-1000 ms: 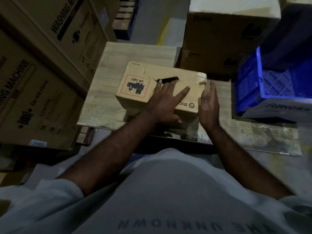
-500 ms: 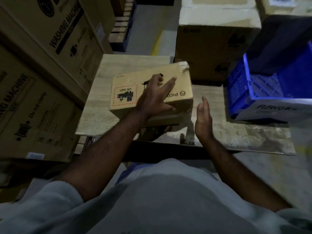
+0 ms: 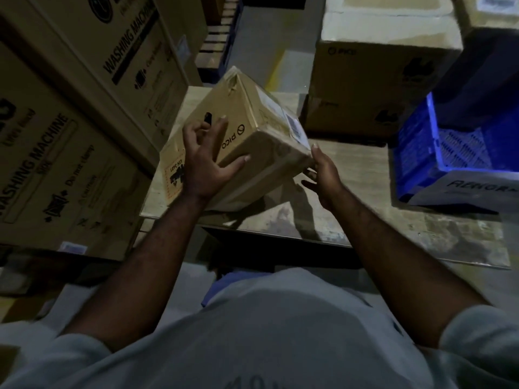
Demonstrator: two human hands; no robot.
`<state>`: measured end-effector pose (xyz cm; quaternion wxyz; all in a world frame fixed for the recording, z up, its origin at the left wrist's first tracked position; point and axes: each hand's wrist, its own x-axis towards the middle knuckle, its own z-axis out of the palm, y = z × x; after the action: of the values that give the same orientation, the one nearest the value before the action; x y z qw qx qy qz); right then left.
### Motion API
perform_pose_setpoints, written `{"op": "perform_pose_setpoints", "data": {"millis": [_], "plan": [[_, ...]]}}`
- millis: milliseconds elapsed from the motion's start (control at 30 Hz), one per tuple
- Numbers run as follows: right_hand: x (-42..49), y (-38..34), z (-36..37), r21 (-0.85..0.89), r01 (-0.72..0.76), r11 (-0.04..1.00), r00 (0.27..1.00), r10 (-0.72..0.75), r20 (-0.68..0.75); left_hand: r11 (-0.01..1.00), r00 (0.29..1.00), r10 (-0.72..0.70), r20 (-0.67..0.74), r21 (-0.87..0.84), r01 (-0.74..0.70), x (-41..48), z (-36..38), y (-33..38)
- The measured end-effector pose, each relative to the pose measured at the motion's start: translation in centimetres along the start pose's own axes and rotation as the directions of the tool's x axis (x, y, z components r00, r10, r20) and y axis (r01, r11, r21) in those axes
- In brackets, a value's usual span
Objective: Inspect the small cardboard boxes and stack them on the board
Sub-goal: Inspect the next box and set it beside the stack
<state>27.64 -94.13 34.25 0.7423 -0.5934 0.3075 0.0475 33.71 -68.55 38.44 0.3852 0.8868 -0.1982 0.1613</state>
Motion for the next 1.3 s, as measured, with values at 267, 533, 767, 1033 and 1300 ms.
{"op": "perform_pose_setpoints", "data": {"millis": [267, 533, 767, 1033, 1300], "plan": [[0.3, -1.7, 1.6, 0.055, 0.179, 0.982, 0.980, -0.173, -0.099, 0.997, 0.999, 0.053, 0.011, -0.062, -0.052, -0.7, -0.7, -1.6], [-1.5, -5.2, -1.4, -0.332, 0.363, 0.871, 0.812, -0.470, -0.346, 0.954, 0.986, -0.121, 0.111, -0.260, 0.147, -0.2, 2.1, 0.5], [-3.5, -4.0, -3.2, -0.577, 0.227, 0.784, 0.729, -0.530, -0.433, 0.920, 0.958, -0.202, 0.202, -0.297, 0.256, -0.2, 4.5, 1.6], [-4.2, -3.6, -4.6, -0.685, 0.259, 0.681, 0.690, -0.627, -0.362, 0.785, 0.855, -0.465, 0.230, -0.340, 0.519, 0.0, 6.4, 3.7], [-3.1, -2.8, -6.6, -0.585, 0.321, 0.745, 0.763, -0.569, -0.307, 0.612, 0.773, -0.565, 0.289, -0.482, 0.628, 2.6, 6.7, 4.5]]}}
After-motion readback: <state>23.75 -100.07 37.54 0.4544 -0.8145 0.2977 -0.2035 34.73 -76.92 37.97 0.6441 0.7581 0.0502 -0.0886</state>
